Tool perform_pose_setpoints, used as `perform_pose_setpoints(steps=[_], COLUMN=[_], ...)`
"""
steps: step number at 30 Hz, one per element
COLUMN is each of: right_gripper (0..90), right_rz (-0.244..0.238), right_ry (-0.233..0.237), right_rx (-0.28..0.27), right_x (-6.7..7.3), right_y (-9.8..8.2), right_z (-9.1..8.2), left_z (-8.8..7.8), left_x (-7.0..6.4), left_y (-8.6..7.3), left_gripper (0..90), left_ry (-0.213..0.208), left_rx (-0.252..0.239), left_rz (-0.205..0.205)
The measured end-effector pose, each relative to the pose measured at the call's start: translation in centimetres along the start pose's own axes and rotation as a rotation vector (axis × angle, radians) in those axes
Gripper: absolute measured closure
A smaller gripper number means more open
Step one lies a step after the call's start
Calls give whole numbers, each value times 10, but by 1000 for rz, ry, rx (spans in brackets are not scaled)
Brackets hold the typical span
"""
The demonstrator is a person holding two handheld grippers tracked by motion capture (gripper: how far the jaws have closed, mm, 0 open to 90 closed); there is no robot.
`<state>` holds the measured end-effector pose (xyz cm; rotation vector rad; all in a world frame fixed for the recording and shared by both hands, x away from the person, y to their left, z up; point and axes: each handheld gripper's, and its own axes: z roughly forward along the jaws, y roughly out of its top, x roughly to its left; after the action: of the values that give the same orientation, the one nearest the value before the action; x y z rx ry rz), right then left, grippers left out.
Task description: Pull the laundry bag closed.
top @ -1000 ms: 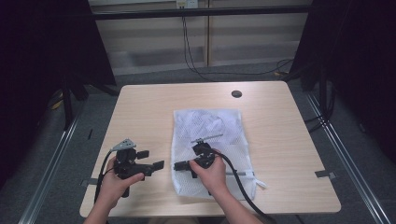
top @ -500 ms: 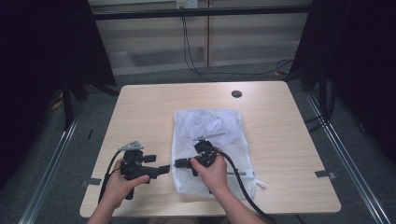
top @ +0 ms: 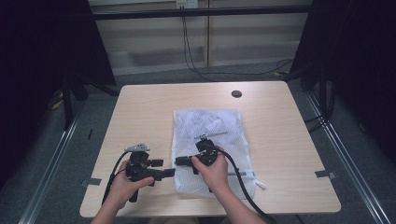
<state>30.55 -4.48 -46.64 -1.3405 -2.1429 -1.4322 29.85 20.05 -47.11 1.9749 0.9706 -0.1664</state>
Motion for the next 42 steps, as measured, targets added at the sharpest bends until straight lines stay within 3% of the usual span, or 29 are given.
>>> perform_pose_setpoints(steps=[8, 14, 28, 36, 42], right_gripper=[866, 866, 866, 865, 865], right_rz=[-6, -9, -17, -14, -20], right_ry=[0, -2, -3, 3, -2], right_rx=[-15, -14, -21, -23, -20], right_x=[2, 3, 5, 6, 6], right_y=[1, 1, 1, 3, 4], right_z=[-2, -1, -2, -4, -4], left_z=[4, 8, 15, 15, 16], left_x=[0, -3, -5, -6, -7], left_y=[1, 2, 4, 5, 4], left_gripper=[275, 352, 535, 594, 661], left_ry=[-37, -59, -87, -91, -95], left_rx=[27, 17, 40, 26, 26], left_rz=[-25, -52, -51, -62, -38])
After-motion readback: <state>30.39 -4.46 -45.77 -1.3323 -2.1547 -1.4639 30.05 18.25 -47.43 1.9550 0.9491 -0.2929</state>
